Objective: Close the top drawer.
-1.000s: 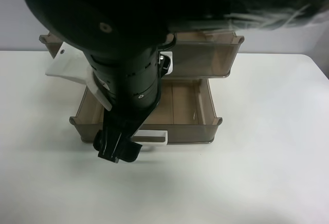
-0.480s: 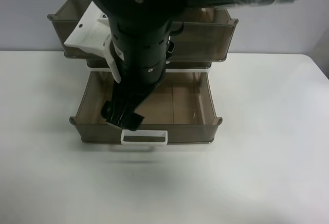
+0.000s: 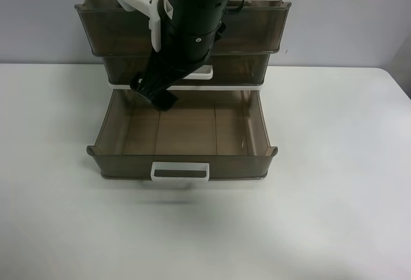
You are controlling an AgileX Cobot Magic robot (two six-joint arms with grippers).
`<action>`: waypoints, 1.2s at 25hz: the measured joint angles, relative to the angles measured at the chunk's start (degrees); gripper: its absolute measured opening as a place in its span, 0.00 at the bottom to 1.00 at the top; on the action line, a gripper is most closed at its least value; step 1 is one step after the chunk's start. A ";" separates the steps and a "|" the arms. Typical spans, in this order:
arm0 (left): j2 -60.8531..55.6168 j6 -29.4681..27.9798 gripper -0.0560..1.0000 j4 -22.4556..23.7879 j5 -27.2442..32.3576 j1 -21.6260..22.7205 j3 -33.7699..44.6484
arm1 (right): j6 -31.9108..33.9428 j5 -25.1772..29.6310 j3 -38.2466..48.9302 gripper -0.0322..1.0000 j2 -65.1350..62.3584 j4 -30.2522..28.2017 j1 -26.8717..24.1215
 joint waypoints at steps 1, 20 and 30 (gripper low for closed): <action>0.00 0.00 0.99 0.00 0.00 0.00 0.00 | -0.06 -0.63 0.00 0.99 0.31 0.54 -0.44; 0.00 0.00 0.99 0.00 0.00 0.00 0.00 | -4.55 -1.96 0.00 0.99 -6.53 5.69 -2.00; 0.00 0.00 0.99 0.00 0.00 0.00 0.00 | -4.56 15.60 1.64 0.99 -26.44 7.77 -1.00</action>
